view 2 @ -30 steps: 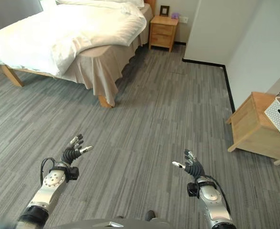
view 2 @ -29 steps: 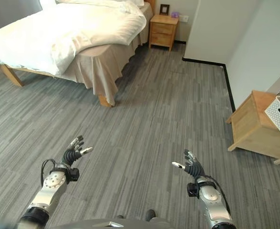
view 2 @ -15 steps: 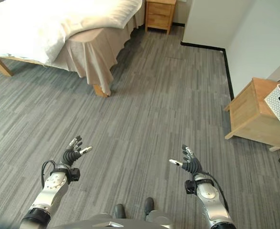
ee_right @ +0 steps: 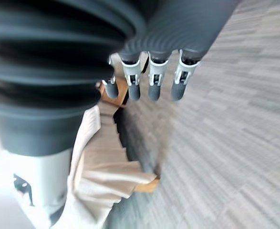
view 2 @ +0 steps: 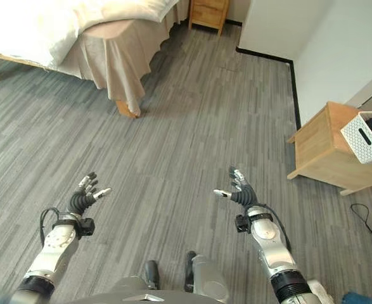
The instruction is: Making the bed.
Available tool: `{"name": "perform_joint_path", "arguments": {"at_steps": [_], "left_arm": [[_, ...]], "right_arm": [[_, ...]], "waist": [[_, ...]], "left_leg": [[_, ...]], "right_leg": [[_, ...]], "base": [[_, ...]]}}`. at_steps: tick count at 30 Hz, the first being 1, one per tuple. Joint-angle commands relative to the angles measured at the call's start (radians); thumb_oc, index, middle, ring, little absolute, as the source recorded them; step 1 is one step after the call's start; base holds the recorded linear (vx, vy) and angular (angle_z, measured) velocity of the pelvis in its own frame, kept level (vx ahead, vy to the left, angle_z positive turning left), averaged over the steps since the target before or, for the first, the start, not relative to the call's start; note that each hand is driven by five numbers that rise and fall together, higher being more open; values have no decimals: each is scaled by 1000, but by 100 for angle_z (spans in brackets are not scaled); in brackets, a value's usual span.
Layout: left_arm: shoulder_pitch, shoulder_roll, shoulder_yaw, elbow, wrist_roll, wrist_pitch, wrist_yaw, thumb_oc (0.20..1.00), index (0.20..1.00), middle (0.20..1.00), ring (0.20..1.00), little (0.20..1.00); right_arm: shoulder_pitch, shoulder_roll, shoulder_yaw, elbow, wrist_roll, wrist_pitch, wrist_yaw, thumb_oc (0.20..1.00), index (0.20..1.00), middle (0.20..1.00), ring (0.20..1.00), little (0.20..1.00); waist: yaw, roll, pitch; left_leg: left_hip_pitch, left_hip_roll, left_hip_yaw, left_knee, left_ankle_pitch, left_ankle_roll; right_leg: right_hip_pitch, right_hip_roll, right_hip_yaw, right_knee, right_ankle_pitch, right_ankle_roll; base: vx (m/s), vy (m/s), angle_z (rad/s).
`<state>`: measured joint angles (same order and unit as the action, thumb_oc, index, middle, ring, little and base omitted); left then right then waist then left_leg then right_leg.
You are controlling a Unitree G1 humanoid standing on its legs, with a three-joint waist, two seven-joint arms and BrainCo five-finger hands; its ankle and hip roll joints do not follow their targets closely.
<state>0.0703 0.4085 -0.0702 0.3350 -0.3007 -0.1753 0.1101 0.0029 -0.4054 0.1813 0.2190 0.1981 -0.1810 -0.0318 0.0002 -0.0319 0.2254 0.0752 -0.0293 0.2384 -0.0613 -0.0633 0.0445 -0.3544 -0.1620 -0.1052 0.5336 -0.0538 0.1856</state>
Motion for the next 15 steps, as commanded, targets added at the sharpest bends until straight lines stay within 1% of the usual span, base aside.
{"name": "perform_joint_path", "arguments": {"at_steps": [1, 2, 3, 4, 5, 6, 7, 8, 9, 10, 11, 12, 13, 14, 15], "left_arm": [[-39, 8, 7, -74, -81, -70, -20, 1000, 1000, 1000, 1000, 1000], [-44, 12, 11, -67, -61, -71, -16, 1000, 1000, 1000, 1000, 1000], [-47, 18, 19, -81, -36, -73, -13, 1000, 1000, 1000, 1000, 1000], [-49, 19, 28, -94, -36, -78, -13, 1000, 1000, 1000, 1000, 1000], [-55, 13, 30, -92, -54, -82, -13, 1000, 1000, 1000, 1000, 1000], [-64, -5, 23, -83, -91, -72, -34, 1000, 1000, 1000, 1000, 1000], [-62, -30, 15, -77, -91, -76, -39, 1000, 1000, 1000, 1000, 1000], [-62, -30, 14, -77, -91, -76, -38, 1000, 1000, 1000, 1000, 1000], [-74, -40, 15, -74, -109, -72, -42, 1000, 1000, 1000, 1000, 1000], [-71, -41, 12, -79, -121, -72, -58, 1000, 1000, 1000, 1000, 1000], [-68, -39, 12, -90, -118, -76, -61, 1000, 1000, 1000, 1000, 1000], [-63, -35, 11, -99, -117, -70, -72, 1000, 1000, 1000, 1000, 1000], [-57, -38, 8, -98, -127, -67, -84, 1000, 1000, 1000, 1000, 1000], [-50, -46, 12, -92, -146, -62, -89, 1000, 1000, 1000, 1000, 1000], [-44, -58, 13, -85, -162, -54, -93, 1000, 1000, 1000, 1000, 1000]], "right_arm": [[-35, 1, -30, -50, 46, -56, -4, 1000, 1000, 1000, 1000, 1000], [-34, -9, -31, -51, 25, -52, -3, 1000, 1000, 1000, 1000, 1000], [-28, -27, -36, -65, -11, -46, 1, 1000, 1000, 1000, 1000, 1000], [-18, -39, -44, -81, -28, -44, 5, 1000, 1000, 1000, 1000, 1000], [-11, -45, -50, -82, -29, -41, 6, 1000, 1000, 1000, 1000, 1000], [28, -48, -78, -102, -16, -37, 19, 1000, 1000, 1000, 1000, 1000], [35, -66, -104, -70, 6, -42, 30, 1000, 1000, 1000, 1000, 1000], [34, -66, -104, -69, 6, -43, 30, 1000, 1000, 1000, 1000, 1000], [27, -86, -119, -63, 10, -41, 24, 1000, 1000, 1000, 1000, 1000], [34, -85, -133, -64, 39, -48, 17, 1000, 1000, 1000, 1000, 1000], [45, -81, -150, -71, 104, -65, 27, 1000, 1000, 1000, 1000, 1000], [54, -82, -158, -78, 130, -64, 31, 1000, 1000, 1000, 1000, 1000], [60, -81, -161, -74, 140, -66, 31, 1000, 1000, 1000, 1000, 1000], [68, -91, -164, -75, 147, -64, 39, 1000, 1000, 1000, 1000, 1000], [77, -100, -171, -78, 140, -62, 34, 1000, 1000, 1000, 1000, 1000]], "waist": [[-39, 5, -9], [-53, 4, -8], [-72, 10, -7], [-88, 12, -8], [-103, 12, -9], [-119, 14, -22], [-119, 23, -37], [-120, 26, -37], [-116, 35, -40], [-116, 24, -39], [-110, 12, -32], [-97, -9, -28], [-83, -21, -14], [-77, -31, -10], [-72, -37, -7]], "left_leg": [[91, 51, -136, -20, 22, -59], [113, 57, -143, -26, 13, -69], [137, 74, -153, -26, 2, -83], [154, 84, -168, -26, 2, -94], [169, 95, -179, -26, -6, -102], [193, 121, -212, -24, 0, -116], [179, 166, -231, 83, 93, -138], [177, 169, -233, 85, 91, -139], [148, 192, -235, 184, 162, -151], [91, 190, -237, 289, 206, -148], [40, 210, -211, 432, 244, -145], [-8, 204, -194, 520, 263, -132], [-55, 206, -189, 603, 263, -128], [-70, 235, -153, 639, 275, -120], [-94, 267, -111, 645, 285, -121]], "right_leg": [[57, -7, 45, -325, 239, 13], [48, -2, 61, -392, 255, 20], [35, 5, 75, -466, 284, 29], [14, 7, 87, -515, 317, 41], [-2, 3, 99, -533, 341, 54], [7, 13, 126, -500, 313, 51], [34, 50, 109, -448, 284, 4], [34, 51, 106, -446, 282, 2], [59, 72, 85, -428, 246, -30], [93, 75, 77, -436, 231, -55], [131, 83, 60, -441, 214, -85], [168, 83, 55, -457, 201, -109], [207, 90, 50, -475, 195, -125], [235, 98, 37, -489, 181, -141], [264, 107, 30, -504, 171, -149]], "base": [[456, -164, 10], [525, -210, 27], [437, -198, 32], [428, -223, 65], [513, -347, 56], [662, -521, 76], [533, -448, 88], [425, -396, 129], [220, -258, 110], [340, -447, 63], [325, -471, 6], [306, -469, 1], [278, -428, 1], [264, -394, 12], [283, -377, 11]]}}
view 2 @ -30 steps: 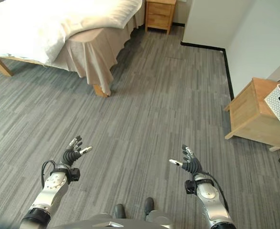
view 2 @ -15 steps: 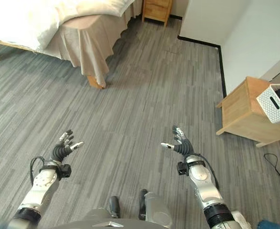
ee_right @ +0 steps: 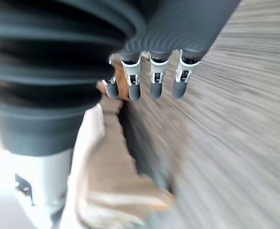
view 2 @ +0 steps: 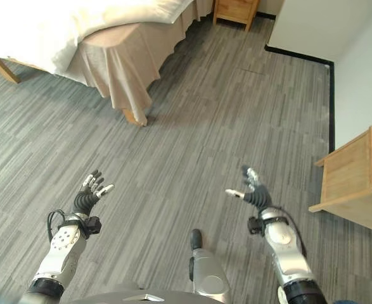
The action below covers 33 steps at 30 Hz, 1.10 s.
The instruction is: Making the bed.
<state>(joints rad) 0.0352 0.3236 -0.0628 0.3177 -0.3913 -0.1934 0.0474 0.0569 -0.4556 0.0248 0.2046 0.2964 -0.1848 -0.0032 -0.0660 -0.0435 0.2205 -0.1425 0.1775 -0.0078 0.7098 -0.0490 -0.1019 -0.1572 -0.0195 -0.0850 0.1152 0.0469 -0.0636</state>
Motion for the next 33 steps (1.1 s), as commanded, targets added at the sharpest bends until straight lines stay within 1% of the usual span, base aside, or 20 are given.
{"name": "perform_joint_path", "arguments": {"at_steps": [1, 2, 3, 5, 6, 8, 9, 10, 11, 13, 15, 16, 18, 19, 22, 26, 29, 31, 32, 33], "left_arm": [[-3, 11, 7, -59, -101, -29, -39, 1000, 1000, 1000, 1000, 1000], [-3, 10, 6, -59, -103, -29, -40, 1000, 1000, 1000, 1000, 1000], [12, -19, 12, -42, -196, -26, -70, 1000, 1000, 1000, 1000, 1000], [30, -42, 25, -33, -245, -37, -54, 1000, 1000, 1000, 1000, 1000], [38, -55, 37, -38, -260, -44, -39, 1000, 1000, 1000, 1000, 1000], [43, -64, 41, -44, -272, -48, -24, 1000, 1000, 1000, 1000, 1000], [51, -90, 58, -64, -339, -54, 5, 1000, 1000, 1000, 1000, 1000], [60, -94, 85, -72, -366, -65, 11, 1000, 1000, 1000, 1000, 1000], [60, -94, 85, -73, -366, -65, 11, 1000, 1000, 1000, 1000, 1000], [71, -99, 133, -81, -372, -83, 27, 1000, 1000, 1000, 1000, 1000], [71, -99, 145, -78, -365, -90, 32, 1000, 1000, 1000, 1000, 1000], [72, -95, 189, -75, -342, -100, 35, 1000, 1000, 1000, 1000, 1000], [69, -94, 193, -79, -325, -105, 43, 1000, 1000, 1000, 1000, 1000], [71, -93, 199, -96, -328, -109, 50, 1000, 1000, 1000, 1000, 1000], [80, -86, 197, -111, -331, -104, 54, 1000, 1000, 1000, 1000, 1000], [89, -51, 215, -135, -288, -90, 57, 1000, 1000, 1000, 1000, 1000], [72, -32, 217, -138, -272, -87, 73, 1000, 1000, 1000, 1000, 1000], [52, -17, 213, -142, -261, -82, 81, 1000, 1000, 1000, 1000, 1000], [17, 13, 200, -137, -227, -74, 83, 1000, 1000, 1000, 1000, 1000], [16, 13, 200, -137, -226, -74, 83, 1000, 1000, 1000, 1000, 1000]], "right_arm": [[31, -60, -22, -70, 37, -53, 4, 1000, 1000, 1000, 1000, 1000], [33, -61, -23, -71, 37, -52, 4, 1000, 1000, 1000, 1000, 1000], [48, -65, -39, -90, 47, -47, 9, 1000, 1000, 1000, 1000, 1000], [63, -53, -55, -119, 82, -48, 20, 1000, 1000, 1000, 1000, 1000], [68, -25, -64, -132, 173, -50, 30, 1000, 1000, 1000, 1000, 1000], [72, 5, -61, -131, 244, -55, 37, 1000, 1000, 1000, 1000, 1000], [71, 73, -36, -163, 419, -61, 62, 1000, 1000, 1000, 1000, 1000], [77, 79, -21, -190, 427, -55, 69, 1000, 1000, 1000, 1000, 1000], [77, 79, -21, -190, 427, -55, 69, 1000, 1000, 1000, 1000, 1000], [90, 61, 4, -231, 406, -38, 113, 1000, 1000, 1000, 1000, 1000], [97, 52, 7, -244, 379, -31, 117, 1000, 1000, 1000, 1000, 1000], [124, 28, -6, -257, 291, -17, 135, 1000, 1000, 1000, 1000, 1000], [150, 31, -37, -249, 276, -17, 113, 1000, 1000, 1000, 1000, 1000], [153, 53, -53, -233, 302, -18, 97, 1000, 1000, 1000, 1000, 1000], [153, 84, -79, -204, 329, -28, 80, 1000, 1000, 1000, 1000, 1000], [142, 92, -140, -190, 280, -27, 36, 1000, 1000, 1000, 1000, 1000], [116, 102, -151, -177, 273, -34, 7, 1000, 1000, 1000, 1000, 1000], [106, 108, -158, -187, 262, -35, -7, 1000, 1000, 1000, 1000, 1000], [103, 113, -156, -194, 246, -35, -9, 1000, 1000, 1000, 1000, 1000], [102, 114, -156, -195, 246, -34, -9, 1000, 1000, 1000, 1000, 1000]], "waist": [[1, -30, 1], [4, -23, 5], [14, -21, 4], [21, -18, -6], [25, -17, -8], [28, -18, -14], [37, -20, -20], [48, -23, -23], [48, -23, -25], [68, -22, -34], [69, -24, -38], [66, -23, -59], [61, -21, -69], [57, -22, -77], [61, -25, -77], [70, -36, -102], [62, -25, -95], [46, -15, -75], [13, 11, -48], [13, 9, -47]], "left_leg": [[87, 107, 192, -157, 286, 17], [92, 115, 191, -150, 278, 14], [48, 132, 246, -225, 286, -13], [-2, 83, 260, -317, 282, -22], [-14, 66, 266, -351, 288, -26], [-18, 49, 285, -391, 301, -29], [-33, 6, 328, -467, 297, -26], [-42, -18, 329, -505, 299, -20], [-42, -19, 330, -509, 302, -19], [-35, -31, 325, -609, 323, -28], [-23, -37, 330, -619, 328, -29], [1, -50, 328, -643, 301, -14], [16, -57, 341, -646, 304, -11], [25, -63, 346, -660, 271, 3], [34, -74, 343, -650, 269, 12], [87, -110, 360, -685, 220, 48], [135, -132, 374, -740, 179, 85], [184, -150, 366, -772, 151, 112], [210, -133, 346, -785, 145, 117], [210, -135, 346, -783, 143, 117]], "right_leg": [[93, -35, -5, -97, 63, 100], [102, -27, -5, -99, 61, 99], [147, -27, -19, -119, 41, 99], [171, -29, -31, -120, 23, 101], [190, -28, -36, -121, 13, 101], [198, -28, -38, -124, 10, 102], [233, -23, -51, -135, -3, 104], [248, -16, -46, -141, -9, 107], [246, -16, -45, -142, -7, 107], [286, -8, -45, -152, -19, 116], [300, -9, -45, -158, -21, 118], [323, -12, -45, -163, -38, 129], [343, -21, -52, -164, -43, 133], [346, -31, -55, -163, -50, 142], [332, -57, -50, -116, -28, 160], [330, -96, -34, -72, 31, 200], [249, -120, -16, 81, 96, 249], [171, -129, -3, 246, 165, 280], [89, -96, 44, 350, 183, 288], [86, -98, 44, 357, 179, 289]], "base": [[199, -224, 23], [268, -181, 37], [267, -110, 31], [329, -113, 37], [273, -65, 26], [202, -32, 4], [261, -41, 1], [255, -42, -1], [252, 4, -1], [297, 42, 0], [216, 48, -27], [262, 87, 1], [287, 119, 26], [203, 122, 4], [138, 124, 1], [177, 160, -4], [70, 209, -13], [27, 247, -11], [17, 154, 2], [100, 139, 42]]}}
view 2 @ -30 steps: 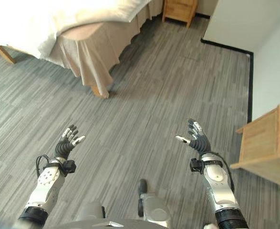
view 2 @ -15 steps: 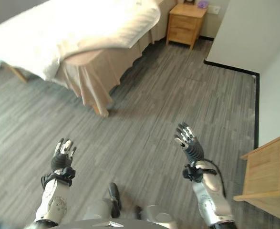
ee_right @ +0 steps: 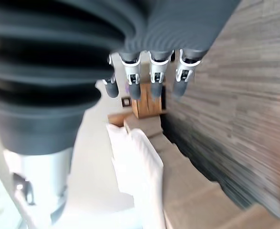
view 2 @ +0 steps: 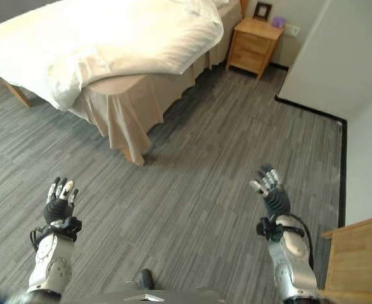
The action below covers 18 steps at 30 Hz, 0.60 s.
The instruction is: Making the bed.
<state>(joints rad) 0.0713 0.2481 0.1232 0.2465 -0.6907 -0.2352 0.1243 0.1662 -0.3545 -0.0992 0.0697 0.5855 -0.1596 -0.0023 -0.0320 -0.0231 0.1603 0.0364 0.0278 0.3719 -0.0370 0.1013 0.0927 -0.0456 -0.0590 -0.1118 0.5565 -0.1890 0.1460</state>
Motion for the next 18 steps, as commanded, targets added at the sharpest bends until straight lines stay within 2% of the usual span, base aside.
{"name": "perform_joint_path", "arguments": {"at_steps": [1, 2, 4, 5, 6, 7, 8, 10, 12, 16, 18], "left_arm": [[-43, 97, 5, -55, 96, -34, 1, 1000, 1000, 1000, 1000, 1000], [-43, 97, 5, -54, 96, -34, 0, 1000, 1000, 1000, 1000, 1000], [-61, 90, -5, -49, 80, -38, -5, 1000, 1000, 1000, 1000, 1000], [-61, 90, -6, -48, 80, -38, -5, 1000, 1000, 1000, 1000, 1000], [-83, 87, -26, -39, 79, -40, -10, 1000, 1000, 1000, 1000, 1000], [-92, 87, -38, -32, 83, -46, -7, 1000, 1000, 1000, 1000, 1000], [-95, 81, -56, -33, 87, -44, -9, 1000, 1000, 1000, 1000, 1000], [-104, 65, -71, -14, 83, -46, -7, 1000, 1000, 1000, 1000, 1000], [-90, 44, -72, -13, 62, -48, -9, 1000, 1000, 1000, 1000, 1000], [-58, 33, -75, -8, 48, -30, -29, 1000, 1000, 1000, 1000, 1000], [-42, 35, -73, 12, 53, -19, -32, 1000, 1000, 1000, 1000, 1000]], "right_arm": [[-1, 20, -22, -51, -43, -53, 0, 1000, 1000, 1000, 1000, 1000], [-1, 20, -22, -51, -43, -53, 0, 1000, 1000, 1000, 1000, 1000], [11, 25, -19, -52, -41, -49, 10, 1000, 1000, 1000, 1000, 1000], [12, 26, -19, -53, -41, -49, 10, 1000, 1000, 1000, 1000, 1000], [23, 26, -17, -56, -42, -47, 15, 1000, 1000, 1000, 1000, 1000], [27, 27, -18, -53, -35, -51, 14, 1000, 1000, 1000, 1000, 1000], [33, 32, -18, -46, -15, -53, 13, 1000, 1000, 1000, 1000, 1000], [32, 34, -18, -42, 6, -56, 12, 1000, 1000, 1000, 1000, 1000], [36, 29, -22, -38, 3, -52, 17, 1000, 1000, 1000, 1000, 1000], [40, 4, -42, -31, -12, -46, 16, 1000, 1000, 1000, 1000, 1000], [33, 8, -52, -28, -8, -52, 6, 1000, 1000, 1000, 1000, 1000]], "waist": [[-41, -2, 16], [-42, -3, 17], [-57, -4, 15], [-60, -3, 15], [-80, -21, 7], [-92, -30, 3], [-101, -37, -2], [-100, -49, -13], [-89, -60, -31], [-81, -61, -43], [-79, -54, -42]], "left_leg": [[52, 14, -62, -46, -5, -82], [52, 14, -64, -45, -6, -83], [61, 13, -77, -50, -8, -95], [62, 14, -80, -50, -9, -96], [68, 1, -101, -50, -32, -104], [75, -5, -120, -50, -46, -104], [82, -8, -135, -50, -54, -104], [91, -10, -134, -50, -56, -104], [94, -15, -136, -50, -58, -103], [96, -13, -145, -50, -60, -104], [101, -4, -151, -50, -61, -106]], "right_leg": [[-71, -36, 100, -104, 380, 51], [-70, -37, 98, -102, 377, 51], [-101, -49, 110, -199, 370, 37], [-97, -49, 107, -202, 370, 37], [-97, -56, 146, -355, 377, 40], [-83, -51, 180, -429, 381, 46], [-72, -48, 221, -435, 394, 60], [-62, -42, 222, -458, 400, 61], [-27, -48, 211, -488, 403, 54], [6, -47, 188, -509, 391, 47], [16, -40, 172, -502, 355, 35]], "base": [[88, 37, 67], [126, 35, 58], [84, -28, 12], [137, -97, 12], [154, -89, 41], [166, -103, 60], [92, -38, 77], [47, -54, 61], [42, -68, 40], [17, -24, 4], [10, -18, 3]]}}
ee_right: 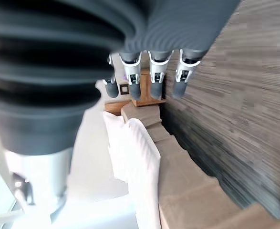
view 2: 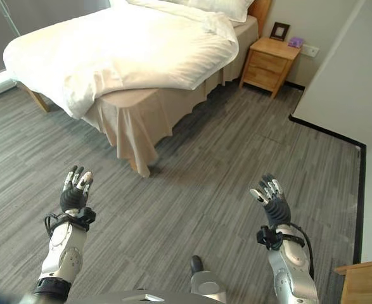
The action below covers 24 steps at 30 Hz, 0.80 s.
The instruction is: Making the bed.
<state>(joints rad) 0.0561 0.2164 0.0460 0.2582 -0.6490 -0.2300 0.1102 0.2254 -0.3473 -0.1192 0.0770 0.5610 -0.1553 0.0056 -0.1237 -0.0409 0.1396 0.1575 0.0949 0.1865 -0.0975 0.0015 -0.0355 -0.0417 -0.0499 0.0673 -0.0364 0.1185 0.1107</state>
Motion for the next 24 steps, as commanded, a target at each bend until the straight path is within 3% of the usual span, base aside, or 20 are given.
{"name": "perform_joint_path", "arguments": {"at_steps": [1, 4, 17, 24], "left_arm": [[31, 79, 31, -60, 69, -6, 12, 1000, 1000, 1000, 1000, 1000], [62, 80, -7, -37, 80, 25, -45, 1000, 1000, 1000, 1000, 1000], [48, 119, -14, -66, 163, 33, -26, 1000, 1000, 1000, 1000, 1000], [-23, 108, -51, -25, 123, 24, -16, 1000, 1000, 1000, 1000, 1000]], "right_arm": [[-42, -23, 30, 91, 19, -17, 27, 1000, 1000, 1000, 1000, 1000], [-54, -30, 10, 110, -2, -23, 2, 1000, 1000, 1000, 1000, 1000], [-71, -57, 36, 81, -168, -16, -20, 1000, 1000, 1000, 1000, 1000], [-175, -111, 139, 70, -301, -13, -5, 1000, 1000, 1000, 1000, 1000]], "waist": [[25, 5, -16], [21, 1, -29], [19, -5, -34], [42, -9, -30]], "left_leg": [[-35, -29, -51, 10, 19, -2], [-25, -35, -53, 10, 17, 5], [14, -29, -49, 10, -6, 8], [28, -36, -54, 10, -13, 15]], "right_leg": [[-16, -48, -73, 73, 16, 32], [0, -38, -41, 65, 18, 34], [36, -47, -47, 51, 3, 33], [48, -62, -56, 65, -1, 47]], "base": [[34, -18, 4], [52, -8, 4], [21, 0, 4], [35, 29, -1]]}}
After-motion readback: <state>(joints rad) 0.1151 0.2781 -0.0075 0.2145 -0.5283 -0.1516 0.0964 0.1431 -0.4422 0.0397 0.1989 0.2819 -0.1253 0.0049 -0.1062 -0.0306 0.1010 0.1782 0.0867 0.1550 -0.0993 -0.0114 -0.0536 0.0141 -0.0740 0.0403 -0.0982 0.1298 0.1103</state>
